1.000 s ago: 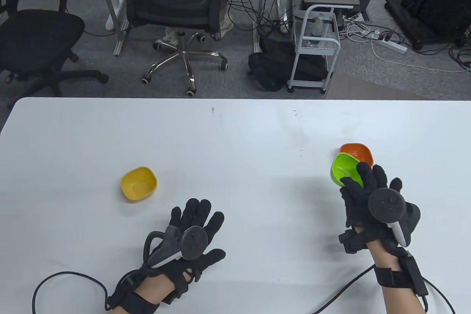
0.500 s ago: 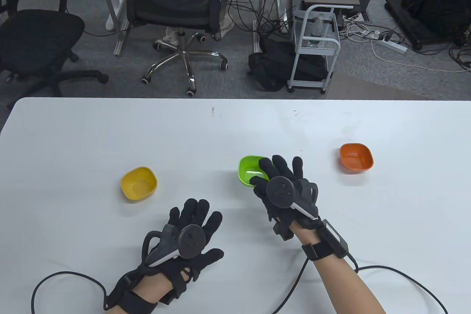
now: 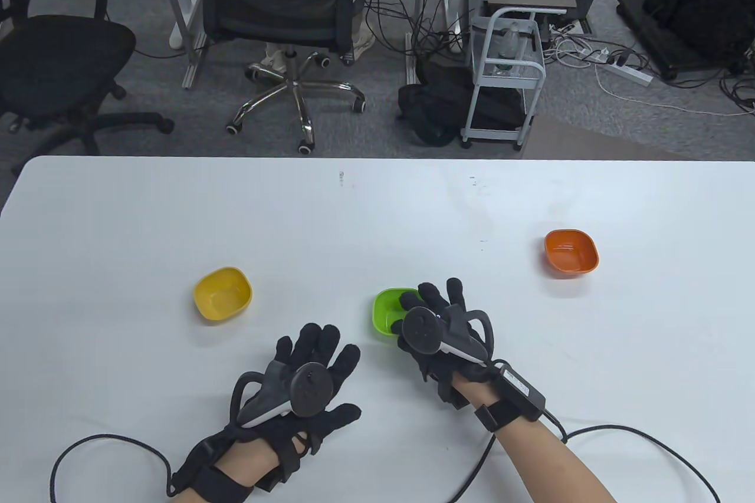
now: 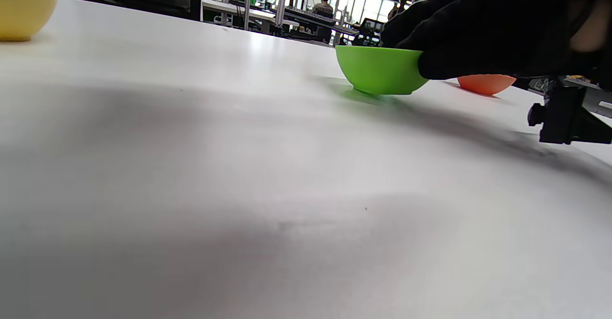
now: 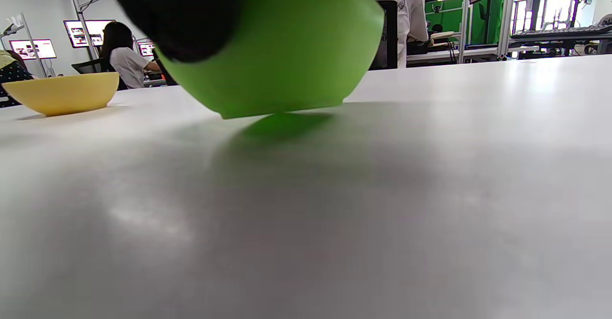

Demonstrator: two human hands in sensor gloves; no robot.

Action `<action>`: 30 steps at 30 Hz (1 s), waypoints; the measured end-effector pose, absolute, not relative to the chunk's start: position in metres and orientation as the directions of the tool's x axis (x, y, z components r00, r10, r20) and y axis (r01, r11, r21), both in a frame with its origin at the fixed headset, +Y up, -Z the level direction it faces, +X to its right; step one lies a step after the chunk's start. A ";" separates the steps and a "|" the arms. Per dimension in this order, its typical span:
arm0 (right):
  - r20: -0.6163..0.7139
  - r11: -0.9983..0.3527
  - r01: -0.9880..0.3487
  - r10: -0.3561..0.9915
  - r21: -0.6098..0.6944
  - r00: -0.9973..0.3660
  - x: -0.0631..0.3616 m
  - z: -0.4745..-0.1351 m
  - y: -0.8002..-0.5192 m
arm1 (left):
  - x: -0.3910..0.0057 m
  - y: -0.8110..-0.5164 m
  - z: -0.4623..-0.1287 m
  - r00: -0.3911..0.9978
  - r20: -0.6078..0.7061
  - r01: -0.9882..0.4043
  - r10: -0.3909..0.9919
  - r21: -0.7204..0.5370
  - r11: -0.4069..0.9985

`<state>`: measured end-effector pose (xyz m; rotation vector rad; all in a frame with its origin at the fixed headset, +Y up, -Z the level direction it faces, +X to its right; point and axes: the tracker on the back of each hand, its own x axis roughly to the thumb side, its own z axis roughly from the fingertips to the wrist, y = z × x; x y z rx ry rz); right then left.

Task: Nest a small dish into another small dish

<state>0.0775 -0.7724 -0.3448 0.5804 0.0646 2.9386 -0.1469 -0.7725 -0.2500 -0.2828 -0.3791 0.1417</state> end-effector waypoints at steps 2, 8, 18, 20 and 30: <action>0.367 -0.988 -0.125 0.151 0.094 -0.918 0.077 -0.345 -0.772 | -0.147 -0.772 -0.250 0.921 0.341 -0.086 0.189 -0.296 0.951; 0.376 -0.991 -0.091 0.120 0.094 -0.919 0.075 -0.343 -0.775 | -0.147 -0.772 -0.250 0.922 0.338 -0.088 0.191 -0.296 0.951; 0.358 -0.993 -0.044 0.080 0.107 -0.930 0.073 -0.343 -0.774 | -0.146 -0.772 -0.250 0.920 0.342 -0.085 0.192 -0.305 0.949; 0.345 -0.991 -0.068 0.104 0.114 -0.933 0.078 -0.345 -0.765 | -0.146 -0.772 -0.249 0.918 0.347 -0.084 0.192 -0.303 0.949; 0.304 -0.972 -0.236 0.229 0.013 -0.925 0.094 -0.355 -0.730 | -0.144 -0.773 -0.248 0.916 0.355 -0.075 0.188 -0.308 0.949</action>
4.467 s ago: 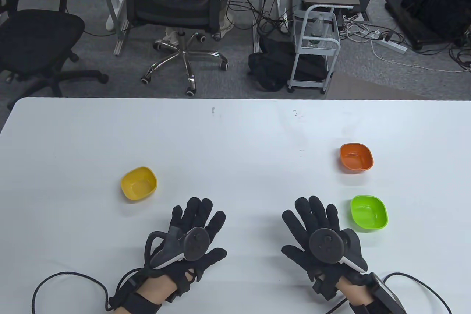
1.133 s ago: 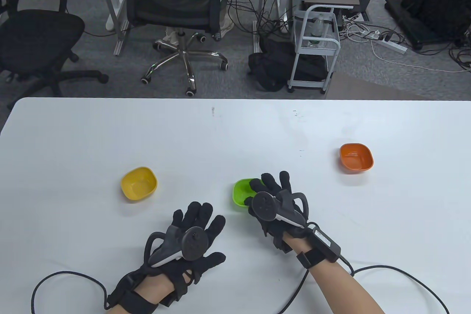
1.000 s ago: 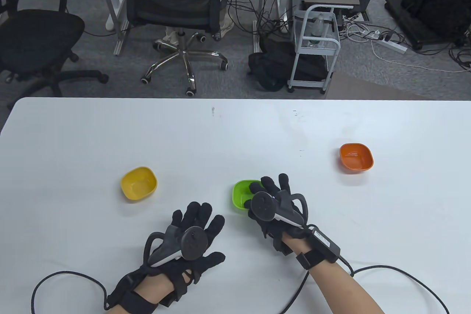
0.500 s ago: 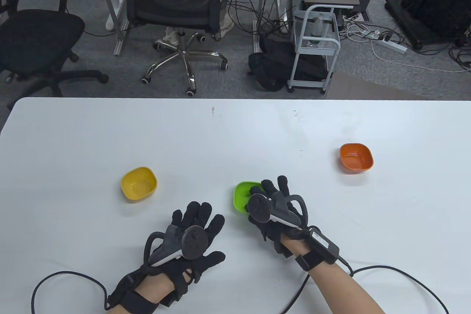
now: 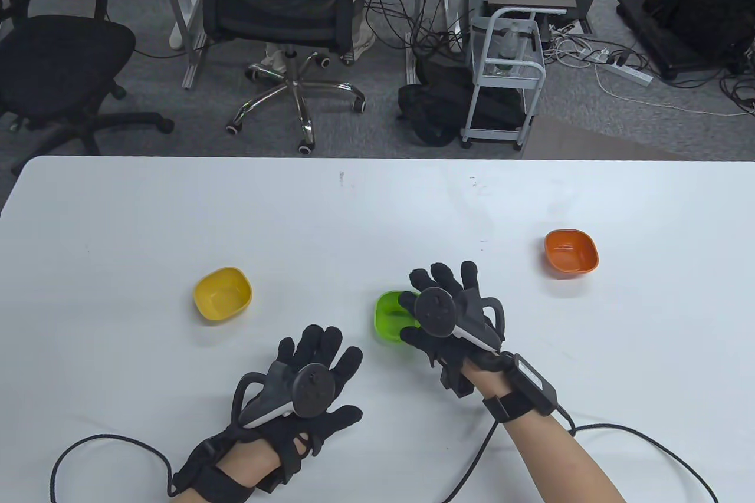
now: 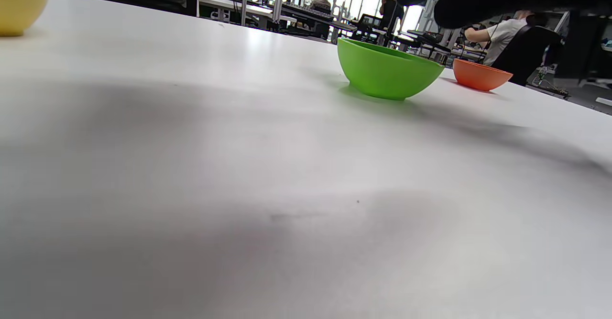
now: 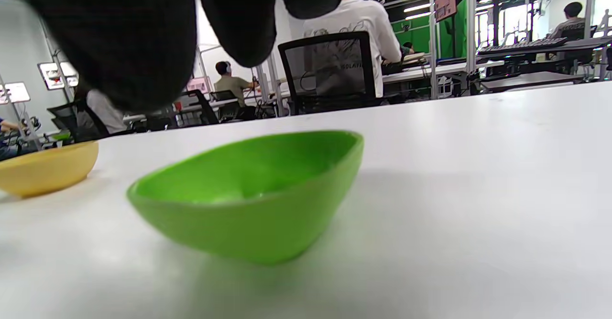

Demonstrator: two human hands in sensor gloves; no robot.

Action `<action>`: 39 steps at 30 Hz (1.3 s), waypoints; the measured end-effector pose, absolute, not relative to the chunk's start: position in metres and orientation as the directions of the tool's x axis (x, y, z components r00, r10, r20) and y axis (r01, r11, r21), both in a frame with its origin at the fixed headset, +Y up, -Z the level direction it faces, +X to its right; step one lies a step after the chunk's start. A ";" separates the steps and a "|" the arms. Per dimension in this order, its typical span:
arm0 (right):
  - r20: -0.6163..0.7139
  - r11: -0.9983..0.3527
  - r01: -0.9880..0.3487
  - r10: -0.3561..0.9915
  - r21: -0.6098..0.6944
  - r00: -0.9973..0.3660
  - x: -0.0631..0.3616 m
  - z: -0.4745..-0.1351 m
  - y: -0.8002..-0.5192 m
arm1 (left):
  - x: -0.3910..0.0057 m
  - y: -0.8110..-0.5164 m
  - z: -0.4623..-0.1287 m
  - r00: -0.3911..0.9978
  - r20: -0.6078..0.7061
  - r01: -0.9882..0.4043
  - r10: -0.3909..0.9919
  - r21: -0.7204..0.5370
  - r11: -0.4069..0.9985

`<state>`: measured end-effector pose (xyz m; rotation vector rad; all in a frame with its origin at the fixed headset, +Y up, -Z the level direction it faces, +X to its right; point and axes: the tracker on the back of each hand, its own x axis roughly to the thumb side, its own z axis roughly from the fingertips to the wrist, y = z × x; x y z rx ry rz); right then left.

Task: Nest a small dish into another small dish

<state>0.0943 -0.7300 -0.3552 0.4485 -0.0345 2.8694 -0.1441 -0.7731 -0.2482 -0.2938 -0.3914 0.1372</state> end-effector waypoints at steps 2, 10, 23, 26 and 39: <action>0.275 -0.950 -0.311 0.288 -0.041 -0.917 0.106 -0.361 -0.719 | -0.144 -0.773 -0.247 0.915 0.357 -0.076 0.189 -0.309 0.948; -0.035 -0.833 -0.514 0.530 -0.204 -0.847 0.214 -0.402 -0.707 | -0.145 -0.774 -0.248 0.918 0.347 -0.081 0.193 -0.313 0.946; -0.565 -0.889 -0.421 0.445 -0.181 -0.695 0.352 -0.415 -0.772 | -0.146 -0.773 -0.248 0.919 0.340 -0.084 0.200 -0.327 0.941; -0.583 -0.910 -0.392 0.392 -0.134 -0.712 0.352 -0.418 -0.775 | -0.146 -0.772 -0.249 0.919 0.342 -0.082 0.196 -0.319 0.944; -0.609 -0.901 -0.424 0.387 -0.090 -0.692 0.349 -0.430 -0.791 | -0.149 -0.773 -0.250 0.921 0.331 -0.091 0.204 -0.328 0.940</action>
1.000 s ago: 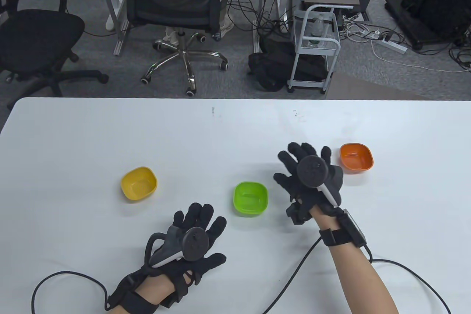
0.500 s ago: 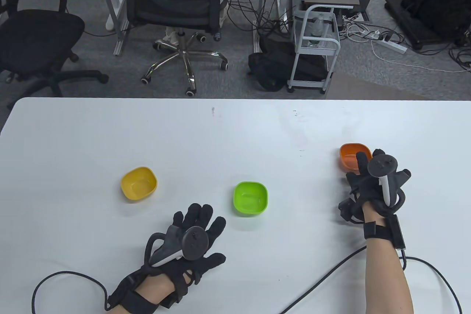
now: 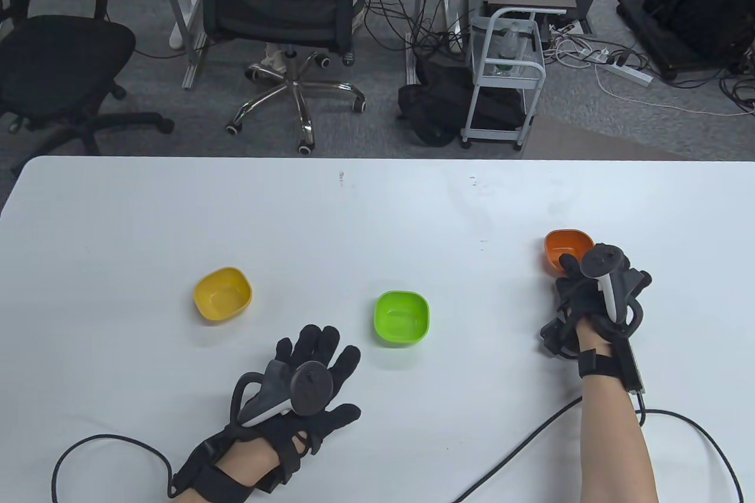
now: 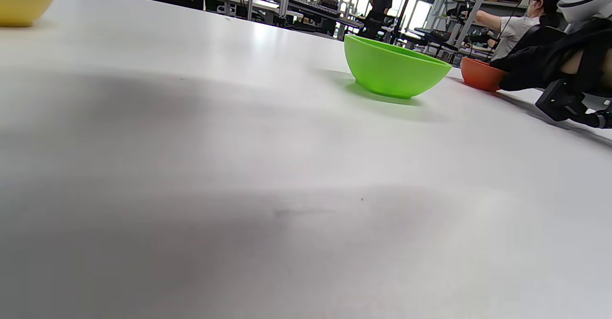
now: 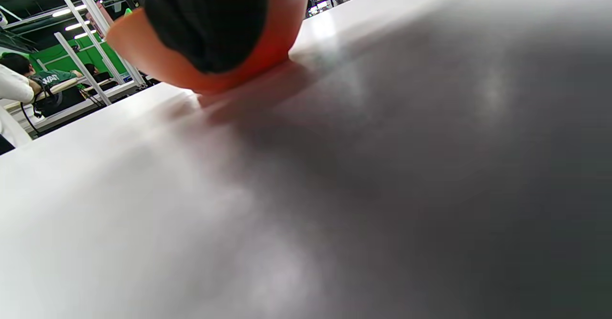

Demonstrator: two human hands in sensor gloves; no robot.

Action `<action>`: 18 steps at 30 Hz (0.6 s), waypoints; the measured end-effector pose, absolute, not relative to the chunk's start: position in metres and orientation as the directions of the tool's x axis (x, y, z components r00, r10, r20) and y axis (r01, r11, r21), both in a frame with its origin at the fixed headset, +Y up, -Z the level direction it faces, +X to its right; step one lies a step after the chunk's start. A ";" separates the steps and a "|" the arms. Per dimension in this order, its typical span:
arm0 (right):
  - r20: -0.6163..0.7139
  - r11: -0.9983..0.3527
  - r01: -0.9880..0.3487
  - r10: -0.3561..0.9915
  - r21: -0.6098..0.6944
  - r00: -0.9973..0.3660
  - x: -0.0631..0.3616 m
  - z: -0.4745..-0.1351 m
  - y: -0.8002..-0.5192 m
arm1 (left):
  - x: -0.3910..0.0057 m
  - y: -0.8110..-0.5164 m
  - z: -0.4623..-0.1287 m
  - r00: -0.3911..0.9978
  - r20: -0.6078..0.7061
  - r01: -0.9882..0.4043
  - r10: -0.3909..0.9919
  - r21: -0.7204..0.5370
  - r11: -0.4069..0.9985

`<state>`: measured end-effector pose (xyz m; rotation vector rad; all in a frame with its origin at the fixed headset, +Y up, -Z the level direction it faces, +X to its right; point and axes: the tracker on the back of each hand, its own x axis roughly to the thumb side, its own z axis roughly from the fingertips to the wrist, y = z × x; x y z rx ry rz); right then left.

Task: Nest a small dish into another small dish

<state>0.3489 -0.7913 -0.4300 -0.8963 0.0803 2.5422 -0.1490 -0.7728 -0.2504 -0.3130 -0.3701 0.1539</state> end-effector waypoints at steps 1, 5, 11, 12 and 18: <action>-0.611 -0.900 -0.427 0.390 -0.094 -0.689 0.349 -0.430 -0.791 | -0.149 -0.773 -0.251 0.922 0.330 -0.090 0.203 -0.328 0.940; -0.614 -0.889 -0.444 0.414 -0.113 -0.672 0.353 -0.430 -0.790 | -0.150 -0.772 -0.251 0.923 0.325 -0.093 0.205 -0.330 0.940; -0.610 -0.886 -0.441 0.430 -0.143 -0.666 0.353 -0.428 -0.789 | -0.150 -0.772 -0.251 0.923 0.323 -0.095 0.210 -0.337 0.937; -0.608 -0.887 -0.437 0.432 -0.151 -0.666 0.353 -0.428 -0.787 | -0.149 -0.772 -0.251 0.922 0.324 -0.094 0.210 -0.339 0.936; -0.572 -0.868 -0.461 0.476 -0.184 -0.668 0.351 -0.428 -0.778 | -0.145 -0.772 -0.251 0.917 0.340 -0.086 0.207 -0.338 0.937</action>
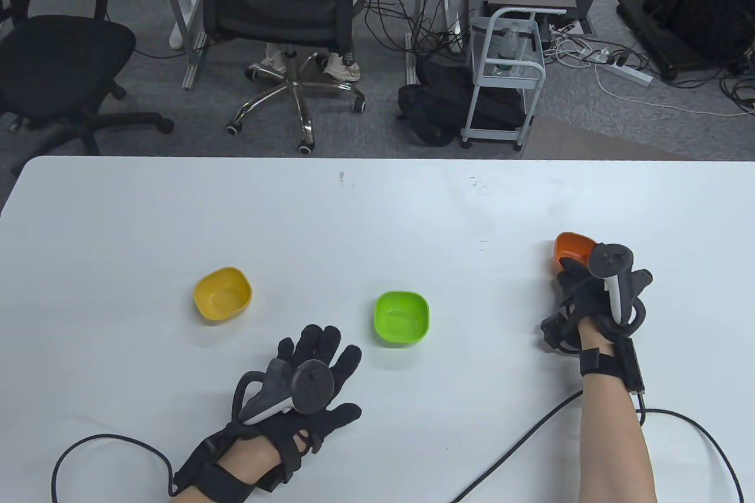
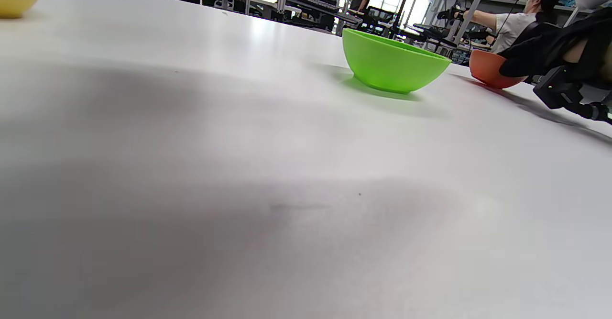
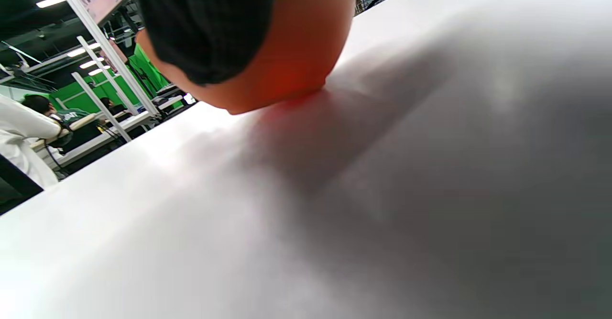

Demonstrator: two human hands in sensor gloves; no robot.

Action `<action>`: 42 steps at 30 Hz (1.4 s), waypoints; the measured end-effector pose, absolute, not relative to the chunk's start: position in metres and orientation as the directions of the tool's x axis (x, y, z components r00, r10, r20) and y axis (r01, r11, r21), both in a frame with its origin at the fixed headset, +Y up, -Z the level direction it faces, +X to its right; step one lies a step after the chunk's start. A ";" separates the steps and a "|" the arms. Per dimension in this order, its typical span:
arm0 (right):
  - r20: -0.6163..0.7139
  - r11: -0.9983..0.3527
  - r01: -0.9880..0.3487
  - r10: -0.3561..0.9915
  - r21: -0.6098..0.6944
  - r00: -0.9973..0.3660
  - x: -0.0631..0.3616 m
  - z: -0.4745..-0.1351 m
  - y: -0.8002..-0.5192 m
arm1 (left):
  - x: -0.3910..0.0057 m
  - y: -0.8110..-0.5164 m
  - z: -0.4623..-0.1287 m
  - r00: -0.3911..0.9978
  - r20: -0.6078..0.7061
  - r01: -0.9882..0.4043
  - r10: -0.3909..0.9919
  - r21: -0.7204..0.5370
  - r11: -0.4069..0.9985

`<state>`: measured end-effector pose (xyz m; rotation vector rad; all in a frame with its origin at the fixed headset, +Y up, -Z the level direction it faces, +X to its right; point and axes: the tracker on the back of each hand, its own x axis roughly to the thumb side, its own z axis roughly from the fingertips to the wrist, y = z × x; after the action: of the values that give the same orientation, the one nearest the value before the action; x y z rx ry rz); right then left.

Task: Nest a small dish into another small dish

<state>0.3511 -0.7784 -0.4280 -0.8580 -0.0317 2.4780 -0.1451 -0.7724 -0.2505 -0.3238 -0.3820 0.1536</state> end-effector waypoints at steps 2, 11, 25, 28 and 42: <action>-0.545 -0.857 -0.475 0.500 -0.200 -0.673 0.348 -0.428 -0.772 | -0.144 -0.772 -0.250 0.916 0.344 -0.084 0.207 -0.338 0.937; -0.392 -0.838 -0.481 0.546 -0.258 -0.741 0.322 -0.426 -0.736 | -0.146 -0.772 -0.250 0.918 0.338 -0.089 0.206 -0.333 0.939; -0.081 -0.837 -0.451 0.495 -0.309 -0.865 0.249 -0.407 -0.671 | -0.146 -0.771 -0.251 0.923 0.323 -0.097 0.208 -0.328 0.940; -0.019 -0.841 -0.426 0.458 -0.334 -0.889 0.235 -0.398 -0.658 | -0.146 -0.771 -0.251 0.923 0.325 -0.098 0.209 -0.325 0.941; 0.259 -0.830 -0.365 0.276 -0.421 -0.926 0.153 -0.345 -0.616 | -0.144 -0.771 -0.248 0.917 0.346 -0.092 0.201 -0.306 0.948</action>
<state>0.1532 -0.6165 -0.3445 0.2675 -0.6764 2.7075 -0.1444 -0.7709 -0.2485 -0.2892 -0.3834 0.1527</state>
